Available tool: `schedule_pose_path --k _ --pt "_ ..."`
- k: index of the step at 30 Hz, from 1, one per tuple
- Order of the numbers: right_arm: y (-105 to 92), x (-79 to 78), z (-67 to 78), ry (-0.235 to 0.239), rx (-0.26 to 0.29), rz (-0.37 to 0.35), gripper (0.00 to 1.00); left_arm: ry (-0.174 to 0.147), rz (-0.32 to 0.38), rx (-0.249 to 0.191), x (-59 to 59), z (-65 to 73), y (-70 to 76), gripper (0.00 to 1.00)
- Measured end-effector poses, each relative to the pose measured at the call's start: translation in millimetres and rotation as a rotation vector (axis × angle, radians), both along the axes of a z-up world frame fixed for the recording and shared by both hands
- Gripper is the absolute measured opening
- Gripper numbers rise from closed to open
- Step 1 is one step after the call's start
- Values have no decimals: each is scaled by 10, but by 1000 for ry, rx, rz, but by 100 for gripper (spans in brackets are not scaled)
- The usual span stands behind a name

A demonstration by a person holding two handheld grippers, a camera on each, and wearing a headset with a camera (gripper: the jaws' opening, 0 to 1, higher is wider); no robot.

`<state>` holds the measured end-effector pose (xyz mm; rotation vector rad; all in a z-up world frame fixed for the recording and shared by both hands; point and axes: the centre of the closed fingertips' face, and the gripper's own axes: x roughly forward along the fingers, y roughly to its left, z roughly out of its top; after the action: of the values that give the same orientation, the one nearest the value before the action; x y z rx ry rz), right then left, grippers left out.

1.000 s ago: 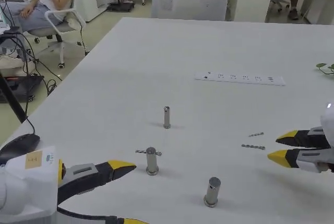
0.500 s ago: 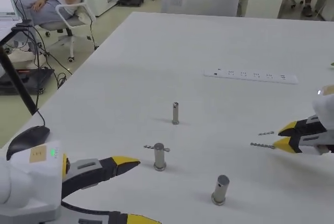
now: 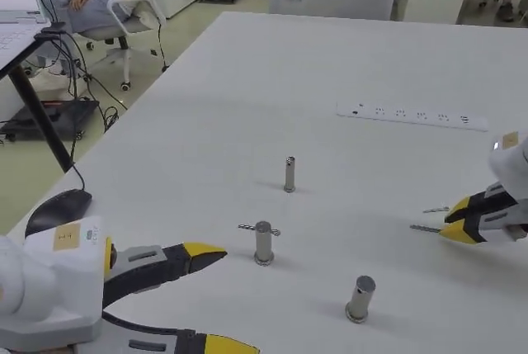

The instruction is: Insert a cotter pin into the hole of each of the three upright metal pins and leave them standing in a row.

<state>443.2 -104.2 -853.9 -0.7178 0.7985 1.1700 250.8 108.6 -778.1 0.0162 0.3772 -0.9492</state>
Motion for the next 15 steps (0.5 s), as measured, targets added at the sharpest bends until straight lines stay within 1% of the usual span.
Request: schedule_pose_path --k 3,5,8,10,15 --pt "17 -3 -18 14 -9 12 14 1 -1 0 -6 -3 -2 69" --pt "24 -3 -37 14 -30 35 13 1 -1 1 -8 -6 0 69" --pt "32 -18 -71 35 -52 55 13 2 -2 4 -3 -12 5 69" --pt "20 -8 -94 31 -73 66 12 1 -2 5 0 -10 7 69" --pt "32 0 -95 42 -76 71 11 1 -1 9 0 -12 21 69"
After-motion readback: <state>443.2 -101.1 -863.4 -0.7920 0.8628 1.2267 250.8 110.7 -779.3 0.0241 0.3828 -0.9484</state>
